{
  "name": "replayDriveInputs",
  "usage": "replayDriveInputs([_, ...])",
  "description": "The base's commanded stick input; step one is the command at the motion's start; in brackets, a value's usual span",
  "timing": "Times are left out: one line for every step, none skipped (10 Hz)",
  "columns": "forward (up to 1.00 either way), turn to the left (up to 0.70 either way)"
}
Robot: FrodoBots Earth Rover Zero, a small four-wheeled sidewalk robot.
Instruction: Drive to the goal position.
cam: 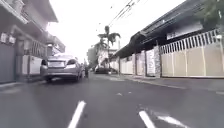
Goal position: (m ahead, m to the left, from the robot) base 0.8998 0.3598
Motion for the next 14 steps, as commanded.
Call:
replayDriveInputs([0.7,0.0])
replayDriveInputs([0.7,0.0])
replayDriveInputs([0.7,0.0])
replayDriveInputs([0.7,0.0])
replayDriveInputs([0.7,0.0])
replayDriveInputs([0.7,0.0])
replayDriveInputs([0.7,0.0])
replayDriveInputs([0.7,0.0])
replayDriveInputs([0.7,0.0])
replayDriveInputs([0.7,0.0])
replayDriveInputs([0.7,0.0])
replayDriveInputs([0.7,0.0])
replayDriveInputs([0.7,0.0])
replayDriveInputs([0.7,0.0])
